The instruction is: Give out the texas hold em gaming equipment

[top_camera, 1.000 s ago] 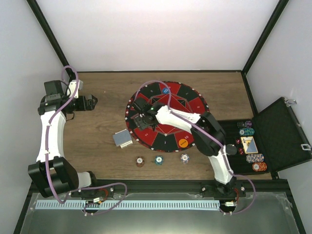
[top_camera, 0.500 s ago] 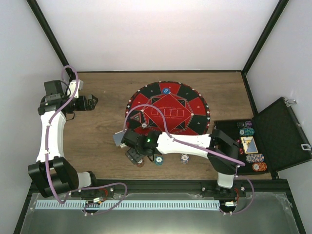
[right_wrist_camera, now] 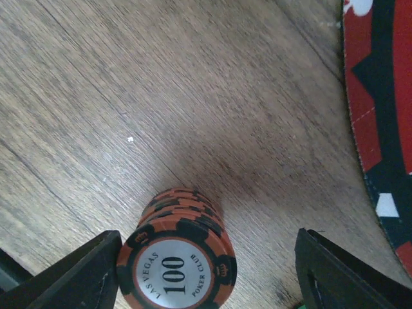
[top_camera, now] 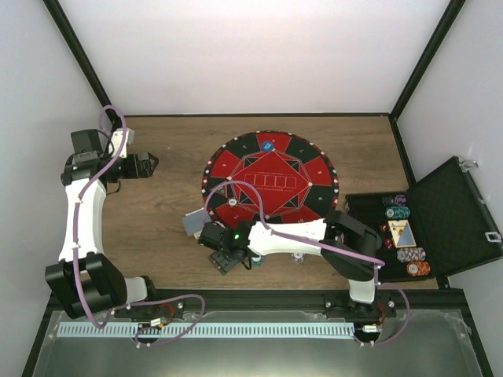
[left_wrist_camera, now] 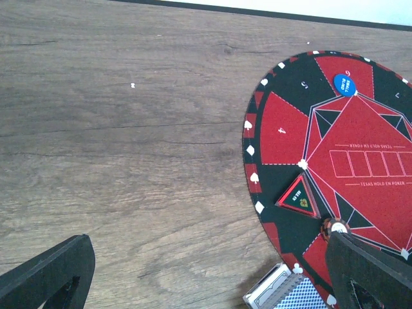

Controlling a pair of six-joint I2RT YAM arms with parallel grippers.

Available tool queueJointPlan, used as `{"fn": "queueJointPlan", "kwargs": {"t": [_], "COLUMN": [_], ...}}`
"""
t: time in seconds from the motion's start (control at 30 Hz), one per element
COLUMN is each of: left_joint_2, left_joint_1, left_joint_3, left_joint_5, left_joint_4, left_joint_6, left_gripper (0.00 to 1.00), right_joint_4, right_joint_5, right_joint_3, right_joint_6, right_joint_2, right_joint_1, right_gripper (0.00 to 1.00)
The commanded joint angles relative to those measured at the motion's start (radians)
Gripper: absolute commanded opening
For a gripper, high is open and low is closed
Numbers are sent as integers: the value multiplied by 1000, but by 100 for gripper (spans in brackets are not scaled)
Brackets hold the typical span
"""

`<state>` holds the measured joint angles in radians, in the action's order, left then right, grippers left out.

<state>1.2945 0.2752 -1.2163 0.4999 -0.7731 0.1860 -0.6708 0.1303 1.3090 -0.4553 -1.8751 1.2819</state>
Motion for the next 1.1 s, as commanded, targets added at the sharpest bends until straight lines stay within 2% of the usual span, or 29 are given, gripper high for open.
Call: {"fn": "queueJointPlan", "kwargs": {"t": [0.0, 0.4, 0.6, 1.07], "left_joint_2": [-17, -15, -18, -18], "left_joint_1": [5, 4, 4, 4], "left_joint_3": [-30, -29, -29, -34], "left_joint_5": [13, 6, 2, -1], "left_joint_4": [0, 0, 0, -2], "left_joint_6": [-6, -5, -1, -1], "left_gripper": [100, 100, 100, 100], "right_joint_4": [22, 43, 46, 34], "right_joint_5": [-6, -30, -32, -24], "right_joint_3": [-12, -22, -24, -6], "right_joint_6": [-17, -19, -24, -30], "right_joint_2": [-5, -13, -16, 20], "right_joint_1": [8, 12, 16, 15], "right_gripper": [73, 54, 50, 15]}}
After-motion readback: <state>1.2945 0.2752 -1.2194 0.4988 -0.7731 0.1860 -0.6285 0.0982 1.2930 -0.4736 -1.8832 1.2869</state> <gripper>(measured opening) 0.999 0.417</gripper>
